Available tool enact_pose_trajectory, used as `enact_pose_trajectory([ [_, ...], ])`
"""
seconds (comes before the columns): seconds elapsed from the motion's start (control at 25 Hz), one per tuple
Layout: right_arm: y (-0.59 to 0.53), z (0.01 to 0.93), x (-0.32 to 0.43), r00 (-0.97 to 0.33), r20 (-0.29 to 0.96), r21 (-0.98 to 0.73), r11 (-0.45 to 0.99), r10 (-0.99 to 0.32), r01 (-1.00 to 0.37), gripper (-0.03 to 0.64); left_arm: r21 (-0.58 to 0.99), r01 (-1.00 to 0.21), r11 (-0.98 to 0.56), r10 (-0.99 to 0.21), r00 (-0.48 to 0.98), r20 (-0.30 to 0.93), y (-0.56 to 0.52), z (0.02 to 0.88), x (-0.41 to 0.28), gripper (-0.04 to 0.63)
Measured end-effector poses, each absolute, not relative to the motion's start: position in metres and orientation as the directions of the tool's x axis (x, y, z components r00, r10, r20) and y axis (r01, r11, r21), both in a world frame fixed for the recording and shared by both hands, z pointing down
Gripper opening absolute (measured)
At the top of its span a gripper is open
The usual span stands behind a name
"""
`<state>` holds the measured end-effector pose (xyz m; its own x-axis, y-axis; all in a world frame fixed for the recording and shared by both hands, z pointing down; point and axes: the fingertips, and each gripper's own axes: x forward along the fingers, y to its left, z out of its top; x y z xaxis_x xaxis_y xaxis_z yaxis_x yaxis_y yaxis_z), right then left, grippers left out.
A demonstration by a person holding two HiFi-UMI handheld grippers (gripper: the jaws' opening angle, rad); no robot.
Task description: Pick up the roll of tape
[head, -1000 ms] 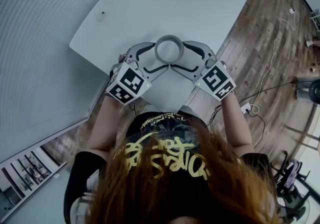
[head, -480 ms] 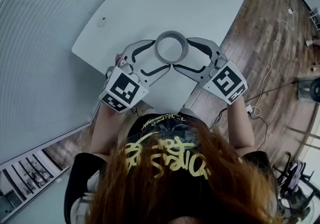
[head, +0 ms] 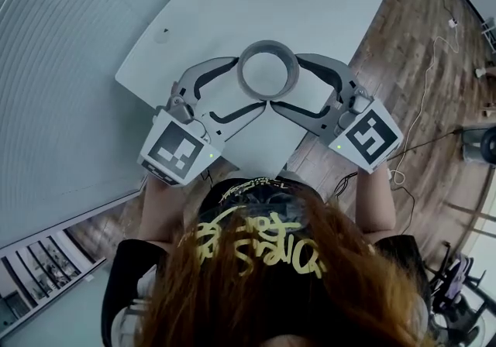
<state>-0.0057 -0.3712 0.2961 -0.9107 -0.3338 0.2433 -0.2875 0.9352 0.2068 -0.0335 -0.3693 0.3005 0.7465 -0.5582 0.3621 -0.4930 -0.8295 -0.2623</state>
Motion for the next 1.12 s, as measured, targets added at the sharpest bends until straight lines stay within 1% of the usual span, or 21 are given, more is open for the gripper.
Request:
enact_pose_trajectory([
  [0.16,-0.366,0.279,-0.007,-0.922,0.2,0.183,0.937,-0.331,-0.297,0.331,-0.276,-0.486,-0.829,-0.557,0.76,0.336,-0.363,0.283,-0.035,0.321],
  [0.36,-0.364,0.261,-0.004,-0.922,0.184,0.193,0.932,-0.341,-0.306,0.331,-0.313,-0.473,-0.823,-0.561,0.762,0.324,-0.361,0.266,-0.033,0.321],
  [0.68,-0.364,0.256,-0.002,-0.91,0.205,0.206,0.925,-0.36,-0.32,0.331,-0.318,-0.477,-0.819,-0.565,0.767,0.305,-0.361,0.259,-0.032,0.319],
  [0.92,-0.363,0.253,-0.002,-0.903,0.195,0.196,0.917,-0.383,-0.347,0.33,-0.29,-0.482,-0.827,-0.555,0.78,0.289,-0.361,0.259,-0.031,0.319],
  [1.12,-0.362,0.254,0.001,-0.886,0.219,0.2,0.908,-0.408,-0.369,0.325,-0.263,-0.491,-0.83,-0.554,0.782,0.286,-0.361,0.261,-0.029,0.324],
])
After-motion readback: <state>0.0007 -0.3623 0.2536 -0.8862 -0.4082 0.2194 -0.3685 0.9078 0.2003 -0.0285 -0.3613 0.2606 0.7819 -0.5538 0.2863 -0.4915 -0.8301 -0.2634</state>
